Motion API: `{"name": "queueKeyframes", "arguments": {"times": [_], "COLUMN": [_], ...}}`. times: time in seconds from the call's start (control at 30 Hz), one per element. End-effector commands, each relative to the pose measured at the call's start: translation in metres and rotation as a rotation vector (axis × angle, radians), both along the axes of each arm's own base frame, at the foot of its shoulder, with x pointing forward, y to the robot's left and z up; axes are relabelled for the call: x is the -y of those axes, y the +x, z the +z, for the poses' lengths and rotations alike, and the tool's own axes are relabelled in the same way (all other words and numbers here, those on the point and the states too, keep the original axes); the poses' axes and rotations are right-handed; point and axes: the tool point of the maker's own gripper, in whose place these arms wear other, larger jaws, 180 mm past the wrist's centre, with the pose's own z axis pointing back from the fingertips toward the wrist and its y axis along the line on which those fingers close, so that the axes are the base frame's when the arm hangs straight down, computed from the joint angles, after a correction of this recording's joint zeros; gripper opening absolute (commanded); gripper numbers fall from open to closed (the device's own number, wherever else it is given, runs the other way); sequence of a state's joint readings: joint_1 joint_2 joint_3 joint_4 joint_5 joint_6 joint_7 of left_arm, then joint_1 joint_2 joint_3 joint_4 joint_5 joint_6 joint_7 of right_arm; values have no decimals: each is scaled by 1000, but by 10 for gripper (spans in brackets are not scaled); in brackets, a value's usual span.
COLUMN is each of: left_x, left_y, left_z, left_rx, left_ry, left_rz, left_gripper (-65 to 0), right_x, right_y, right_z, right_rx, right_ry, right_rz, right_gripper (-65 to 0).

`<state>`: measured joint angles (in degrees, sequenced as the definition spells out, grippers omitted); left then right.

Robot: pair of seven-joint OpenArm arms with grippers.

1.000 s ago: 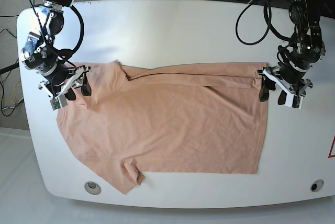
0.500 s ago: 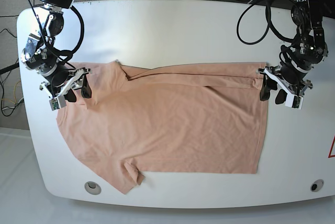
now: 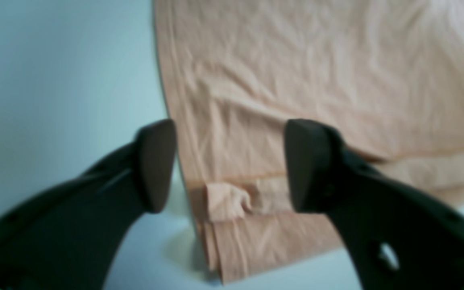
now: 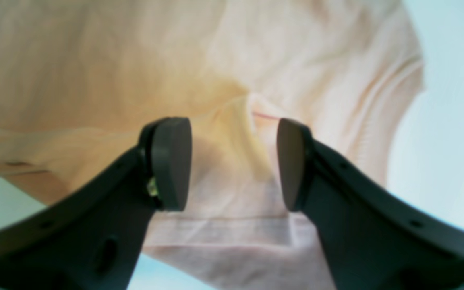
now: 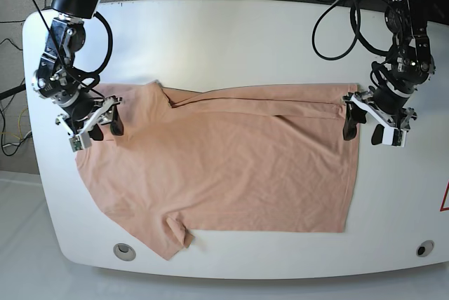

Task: Fold the T-shirt properly
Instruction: 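Move both open grippers to the folded edge of the shirt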

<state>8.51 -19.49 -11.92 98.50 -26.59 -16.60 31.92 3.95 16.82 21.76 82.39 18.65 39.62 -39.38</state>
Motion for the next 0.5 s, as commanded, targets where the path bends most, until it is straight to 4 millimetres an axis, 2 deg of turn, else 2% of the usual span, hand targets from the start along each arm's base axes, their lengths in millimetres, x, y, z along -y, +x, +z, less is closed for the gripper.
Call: {"name": "queueKeyframes", "arguments": {"times": [0.0,0.13,0.33,0.47], "left_x": [1,0,-4,-7], "left_y": [8,7,6,7], "left_z": [18,16,11,3], "left_rx": [67,71,59,23], "left_ry": [2,4,8,3], "left_rz": [-14,-16,-5,3], "left_gripper": [-188,-164,-184,-234], "right_x": [2,7,11,24], "right_y": [13,17,16,6], "right_z": [18,10,9,13], "right_rx": [67,49,44,52], "right_ry": [1,-13,-9,14], "right_rz": [8,2,-15,-75], "right_gripper": [-322,-320,-319,-318]}}
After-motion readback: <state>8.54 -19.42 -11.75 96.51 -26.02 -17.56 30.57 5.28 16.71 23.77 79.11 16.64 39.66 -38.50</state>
